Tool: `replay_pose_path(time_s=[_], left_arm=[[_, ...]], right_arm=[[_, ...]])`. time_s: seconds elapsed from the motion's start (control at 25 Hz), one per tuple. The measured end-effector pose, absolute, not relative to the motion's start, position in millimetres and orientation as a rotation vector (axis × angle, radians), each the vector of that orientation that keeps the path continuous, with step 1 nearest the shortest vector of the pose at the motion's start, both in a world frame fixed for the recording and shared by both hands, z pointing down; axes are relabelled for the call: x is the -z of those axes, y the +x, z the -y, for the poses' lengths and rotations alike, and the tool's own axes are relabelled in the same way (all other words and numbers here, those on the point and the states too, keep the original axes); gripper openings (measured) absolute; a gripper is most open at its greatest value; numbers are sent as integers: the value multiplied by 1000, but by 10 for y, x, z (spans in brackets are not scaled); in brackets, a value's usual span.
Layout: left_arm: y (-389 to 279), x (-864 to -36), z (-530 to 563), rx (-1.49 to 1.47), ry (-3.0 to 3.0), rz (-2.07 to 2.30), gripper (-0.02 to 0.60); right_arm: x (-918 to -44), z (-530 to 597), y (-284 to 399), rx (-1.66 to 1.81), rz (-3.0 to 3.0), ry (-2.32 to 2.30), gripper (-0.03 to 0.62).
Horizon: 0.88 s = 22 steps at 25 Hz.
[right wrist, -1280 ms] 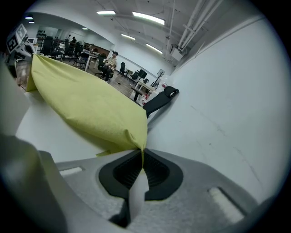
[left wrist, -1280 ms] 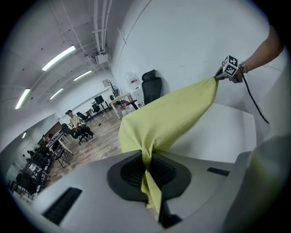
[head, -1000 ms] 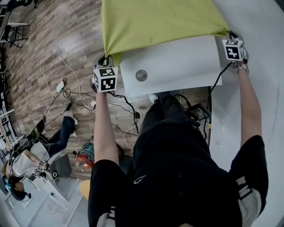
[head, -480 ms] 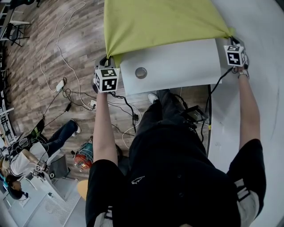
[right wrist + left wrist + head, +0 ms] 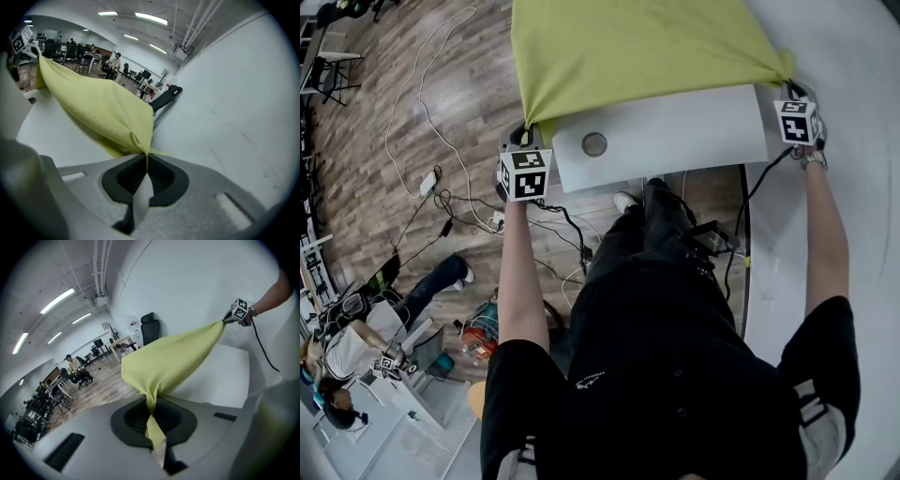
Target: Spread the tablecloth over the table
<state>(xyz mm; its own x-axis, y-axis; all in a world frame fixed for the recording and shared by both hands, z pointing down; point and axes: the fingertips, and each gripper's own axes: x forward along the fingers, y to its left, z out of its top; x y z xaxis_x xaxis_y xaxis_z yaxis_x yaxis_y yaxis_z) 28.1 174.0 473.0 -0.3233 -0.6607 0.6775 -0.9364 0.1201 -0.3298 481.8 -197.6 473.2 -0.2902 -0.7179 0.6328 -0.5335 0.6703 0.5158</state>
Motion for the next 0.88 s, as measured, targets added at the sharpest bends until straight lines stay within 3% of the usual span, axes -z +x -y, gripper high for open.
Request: replay_pose_path(time_s=[0.16, 0.4, 0.6, 0.88], left_arm=[[291, -4999, -1933, -1051, 1564, 2035, 8], [704, -4619, -1969, -1043, 1552, 2023, 8], [596, -5076, -2196, -1056, 1523, 2021, 8], [719, -5106, -2327, -1008, 1457, 2052, 8]], right_arm=[[-5058, 1768, 4857, 242, 1973, 976, 9], [-4747, 1760, 5260, 220, 1971, 963, 9], [-5312, 1550, 5158, 194, 1993, 937, 9], [-5400, 1475, 5246, 170, 2007, 900, 9]])
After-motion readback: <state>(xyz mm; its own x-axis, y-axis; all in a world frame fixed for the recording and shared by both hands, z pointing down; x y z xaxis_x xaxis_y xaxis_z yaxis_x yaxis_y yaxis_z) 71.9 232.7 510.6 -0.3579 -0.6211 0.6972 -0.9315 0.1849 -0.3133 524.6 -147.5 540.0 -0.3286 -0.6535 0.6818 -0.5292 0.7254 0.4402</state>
